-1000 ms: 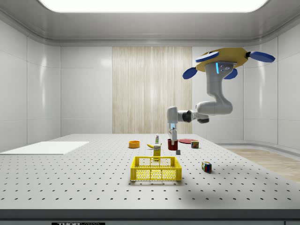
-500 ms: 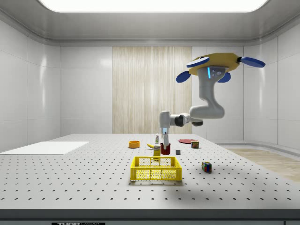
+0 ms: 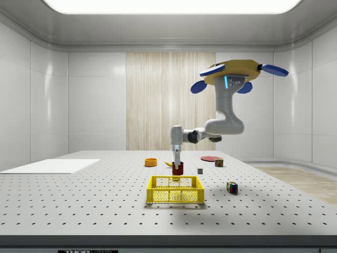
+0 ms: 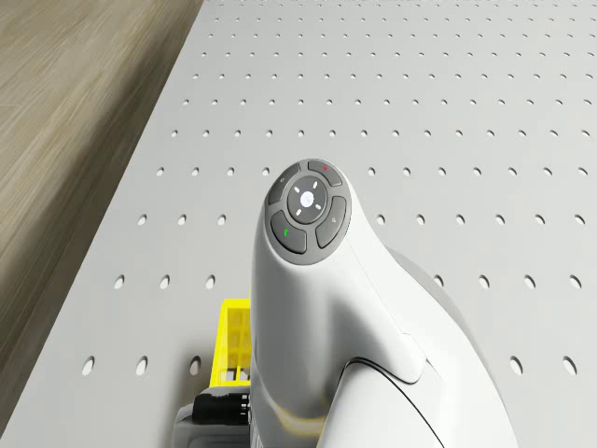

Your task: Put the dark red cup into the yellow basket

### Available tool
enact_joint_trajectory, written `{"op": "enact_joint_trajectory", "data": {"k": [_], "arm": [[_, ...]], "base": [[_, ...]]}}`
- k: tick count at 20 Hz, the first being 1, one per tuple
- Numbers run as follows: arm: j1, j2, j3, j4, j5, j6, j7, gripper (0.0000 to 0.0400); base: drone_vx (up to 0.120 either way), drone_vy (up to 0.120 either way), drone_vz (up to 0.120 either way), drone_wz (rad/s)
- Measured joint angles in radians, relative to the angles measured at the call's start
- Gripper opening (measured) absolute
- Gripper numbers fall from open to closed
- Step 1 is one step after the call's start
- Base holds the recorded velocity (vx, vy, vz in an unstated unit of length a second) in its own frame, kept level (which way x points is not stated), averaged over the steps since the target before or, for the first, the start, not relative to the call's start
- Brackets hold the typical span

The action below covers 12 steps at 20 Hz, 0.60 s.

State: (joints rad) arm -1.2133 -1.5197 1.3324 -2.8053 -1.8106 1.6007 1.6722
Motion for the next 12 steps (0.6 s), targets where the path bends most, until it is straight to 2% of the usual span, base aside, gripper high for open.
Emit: {"op": "enact_joint_trajectory", "data": {"k": [3, 4, 6, 9, 10, 12], "arm": [[-0.001, -0.003, 0.0, 0.0, 0.001, 0.003, 0.001, 0.0099], [-0.001, -0.004, 0.0, 0.0, 0.002, 0.004, 0.001, 0.0099], [-0.002, -0.006, 0.001, 0.0, 0.002, 0.006, 0.001, 0.0099], [-0.002, -0.009, 0.001, 0.0, 0.004, 0.008, 0.002, 0.0099], [-0.002, -0.01, 0.001, 0.0, 0.004, 0.009, 0.002, 0.0099], [-0.003, -0.011, 0.001, 0.001, 0.005, 0.011, 0.002, 0.0099]], "base": [[0.12, 0.0, -0.107, 0.0], [0.12, 0.0, 0.0, 0.0], [0.0, 0.0, 0.0, 0.0], [0.0, 0.093, 0.0, 0.0], [0.0, 0.0, 0.0, 0.0], [0.0, 0.0, -0.1, 0.0]]}}
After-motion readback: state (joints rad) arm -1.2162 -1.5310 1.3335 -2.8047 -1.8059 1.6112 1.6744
